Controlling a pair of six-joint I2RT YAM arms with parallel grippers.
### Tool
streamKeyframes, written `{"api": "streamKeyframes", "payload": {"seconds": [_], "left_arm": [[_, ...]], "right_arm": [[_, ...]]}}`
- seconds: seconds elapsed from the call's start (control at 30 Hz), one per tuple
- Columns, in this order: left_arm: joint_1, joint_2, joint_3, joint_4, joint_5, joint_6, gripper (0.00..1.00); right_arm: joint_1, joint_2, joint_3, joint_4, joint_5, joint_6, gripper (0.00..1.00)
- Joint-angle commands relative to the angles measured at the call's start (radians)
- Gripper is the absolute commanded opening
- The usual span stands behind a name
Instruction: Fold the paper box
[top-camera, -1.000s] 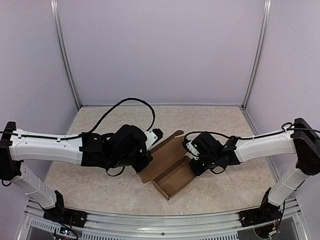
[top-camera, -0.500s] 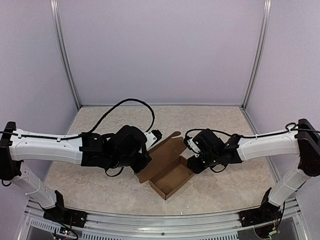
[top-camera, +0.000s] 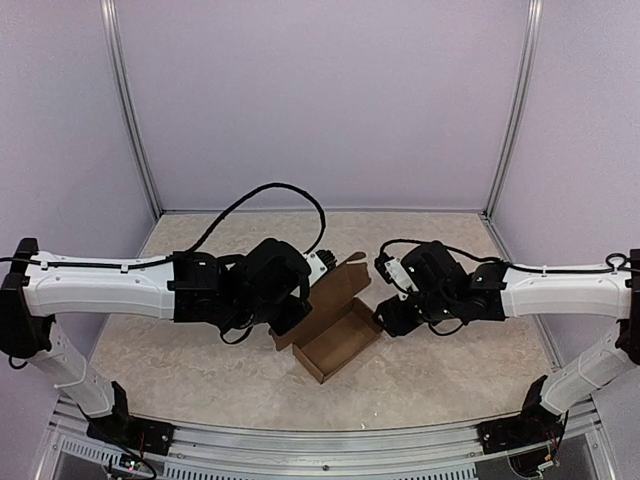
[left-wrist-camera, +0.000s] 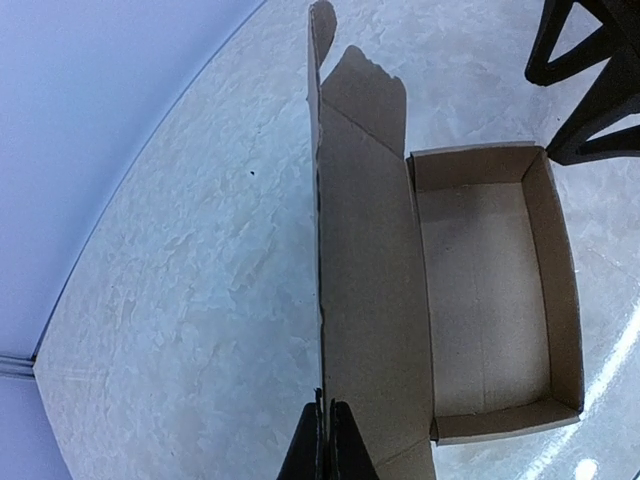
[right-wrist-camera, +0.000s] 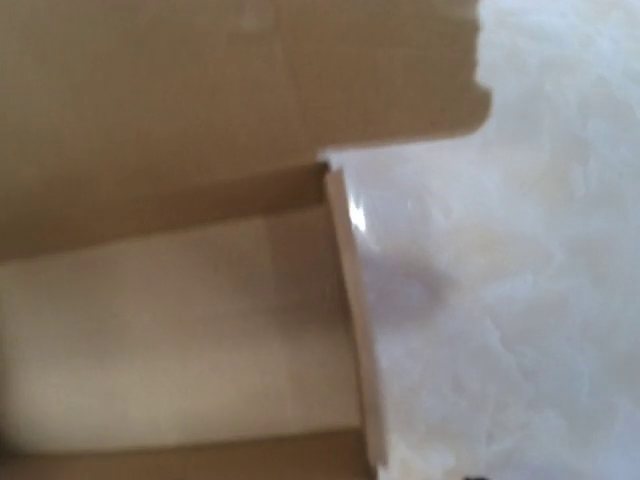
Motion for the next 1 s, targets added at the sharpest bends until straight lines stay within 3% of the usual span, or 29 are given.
{"api": "streamKeyframes", "payload": {"seconds": [0.0,0.27,0.4,0.63,0.97], "left_arm": [[-0.020,0.067,0.070,-0.071,-0.062,0.060,0.00],[-0.026,0.116,0.121,-0.079,-0.050,0.092,0.00],[-0.028,0.131,0.139,-0.081,-0.035,0.094,0.00],[-0.047,0.155,0.172,-0.112,-0.039,0.076,0.00],[-0.074,0.154,0.177,-0.089,0.033,0.034,0.00]], "right_arm": [[-0.007,-0.051,-0.080,-0.018,-0.024,0.018,0.57],[-0.008,-0.102,-0.250,0.125,-0.069,0.150,0.50],[-0.008,-0.077,-0.309,0.235,-0.107,0.221,0.41],[-0.007,0.019,-0.378,0.479,-0.172,0.355,0.16],[0.021,0.125,-0.394,0.663,-0.148,0.455,0.04]]}}
